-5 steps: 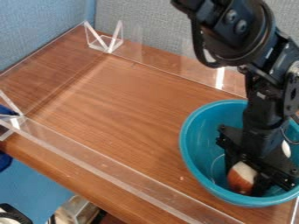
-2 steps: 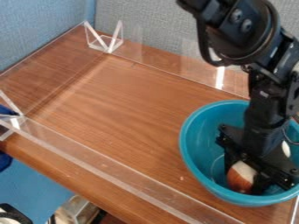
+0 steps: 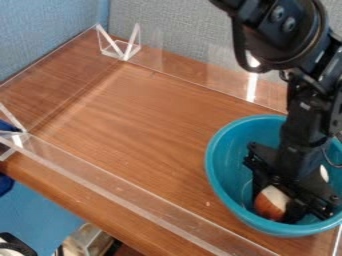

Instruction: Remove the mushroom from inside the blue bowl and put it on the table

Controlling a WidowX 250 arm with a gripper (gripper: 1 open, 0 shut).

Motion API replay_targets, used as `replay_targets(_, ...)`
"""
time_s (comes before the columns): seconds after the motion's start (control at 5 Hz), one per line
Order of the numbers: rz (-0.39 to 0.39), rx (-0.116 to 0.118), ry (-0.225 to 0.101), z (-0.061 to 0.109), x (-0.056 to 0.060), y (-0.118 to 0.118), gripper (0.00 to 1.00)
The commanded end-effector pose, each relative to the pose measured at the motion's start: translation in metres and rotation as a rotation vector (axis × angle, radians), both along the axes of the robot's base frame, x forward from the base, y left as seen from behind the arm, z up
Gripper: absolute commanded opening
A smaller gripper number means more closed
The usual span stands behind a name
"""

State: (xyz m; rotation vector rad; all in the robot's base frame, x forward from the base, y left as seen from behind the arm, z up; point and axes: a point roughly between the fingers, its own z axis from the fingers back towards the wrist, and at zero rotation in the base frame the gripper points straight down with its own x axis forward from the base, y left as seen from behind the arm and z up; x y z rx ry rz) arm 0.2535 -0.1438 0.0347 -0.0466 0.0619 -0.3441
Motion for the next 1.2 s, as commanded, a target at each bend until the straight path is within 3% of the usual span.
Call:
replay_targets(0.0, 0.012, -0.018, -0.044, 0.018, -0.005, -0.01, 0.0)
replay_targets(0.4, -0.003, -0.012, -0.052, 0.011, -0.004, -0.014, 0.0)
replay_targets(0.8, -0.034, -0.005, -0.059, 0.019, -0.003, -0.02, 0.0)
replay_targets(1.0, -0.077, -0.001, -0.063, 0.012, -0.003, -0.031, 0.0)
